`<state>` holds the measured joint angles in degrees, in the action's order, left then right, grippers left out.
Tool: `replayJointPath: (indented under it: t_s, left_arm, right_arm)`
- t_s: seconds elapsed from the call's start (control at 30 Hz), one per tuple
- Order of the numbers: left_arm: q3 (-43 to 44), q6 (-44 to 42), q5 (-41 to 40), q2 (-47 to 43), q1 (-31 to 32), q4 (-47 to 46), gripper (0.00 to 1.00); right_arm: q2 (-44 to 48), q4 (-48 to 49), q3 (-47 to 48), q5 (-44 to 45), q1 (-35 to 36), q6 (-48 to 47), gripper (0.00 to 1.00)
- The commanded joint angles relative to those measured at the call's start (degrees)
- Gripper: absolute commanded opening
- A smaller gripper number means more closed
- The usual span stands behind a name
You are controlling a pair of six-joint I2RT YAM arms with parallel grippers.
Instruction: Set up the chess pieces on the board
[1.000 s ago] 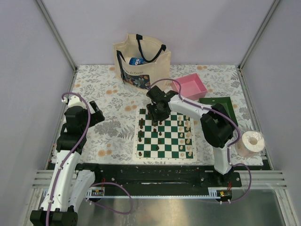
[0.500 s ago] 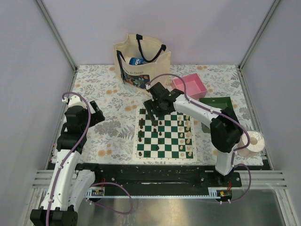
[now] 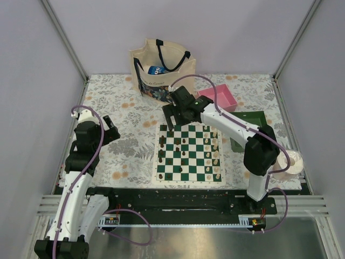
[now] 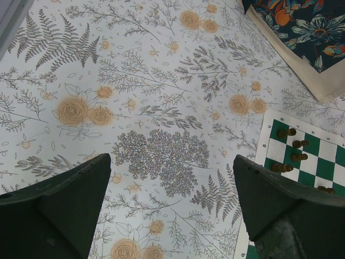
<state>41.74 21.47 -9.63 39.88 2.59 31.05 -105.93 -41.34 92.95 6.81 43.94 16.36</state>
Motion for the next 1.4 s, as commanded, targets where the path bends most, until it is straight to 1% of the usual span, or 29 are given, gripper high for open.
replayJointPath:
  t_s: [0.0, 0.07, 0.1, 0.17, 0.23, 0.37, 0.43, 0.57, 0.63, 0.7, 0.77, 1.1, 1.17, 1.3, 1.33, 1.37]
  left_arm:
    - [0.1, 0.5, 0.0, -1.8, -0.3, -1.2, 0.99]
    - [0.3, 0.6, 0.1, -1.6, -0.3, -1.2, 0.99]
    - [0.2, 0.6, 0.2, -1.6, -0.3, -1.1, 0.99]
    - [0.4, 0.6, 0.5, -1.7, -0.3, -1.1, 0.99]
    - [0.4, 0.6, 0.1, -1.8, -0.3, -0.8, 0.99]
    - [0.4, 0.6, 0.0, -1.8, -0.3, -0.9, 0.99]
    - [0.5, 0.6, 0.1, -1.7, -0.3, -0.8, 0.99]
    - [0.4, 0.6, 0.0, -1.7, -0.3, -0.8, 0.99]
    - [0.4, 0.6, 0.0, -1.6, -0.3, -0.9, 0.99]
    - [0.5, 0.6, 0.1, -1.4, -0.3, -0.8, 0.99]
    - [0.5, 0.6, 0.1, -1.3, -0.3, -0.9, 0.99]
    - [0.5, 0.6, -0.1, -0.9, -0.3, -0.9, 0.99]
    - [0.5, 0.6, 0.1, -0.7, -0.3, -1.0, 0.99]
    - [0.6, 0.6, 0.2, -0.5, -0.3, -0.9, 0.99]
    - [0.6, 0.5, 0.2, -0.3, -0.3, -0.9, 0.99]
    - [0.6, 0.5, 0.1, -0.4, -0.3, -1.0, 0.99]
  right_arm:
    - [-2.5, -1.0, 3.4, -4.6, 0.4, 1.3, 0.92]
    - [-3.0, 0.6, 1.9, -9.6, 0.4, 1.2, 0.89]
    - [-3.7, 0.0, 2.2, -10.0, 0.5, 1.3, 0.86]
    - [-5.2, -1.4, 3.1, -7.4, 1.1, 0.8, 0.80]
    - [-7.2, -3.1, 4.2, -7.1, 1.1, 0.3, 0.75]
    - [-9.0, -3.6, 4.1, -7.1, 1.1, -0.9, 0.71]
    - [-9.7, -3.7, 3.7, -7.1, 1.2, -1.2, 0.68]
    - [-10.7, -3.7, 3.0, -7.1, 1.2, -1.7, 0.65]
    - [-11.3, -3.7, 2.9, -7.1, 1.2, -1.9, 0.61]
    - [-11.7, -3.5, 2.9, -7.1, 1.2, -2.0, 0.60]
    - [-12.0, -3.6, 3.1, -7.4, 1.2, -2.3, 0.56]
    - [-14.1, -3.7, 3.8, -8.2, 1.3, -2.8, 0.55]
    - [-14.5, -3.5, 3.8, -8.6, 1.2, -2.8, 0.52]
    - [-15.4, -3.5, 4.2, -8.6, 1.2, -2.6, 0.52]
    - [-15.6, -3.5, 4.3, -8.6, 1.2, -2.8, 0.48]
    - [-15.6, -3.6, 4.3, -8.6, 1.2, -2.8, 0.47]
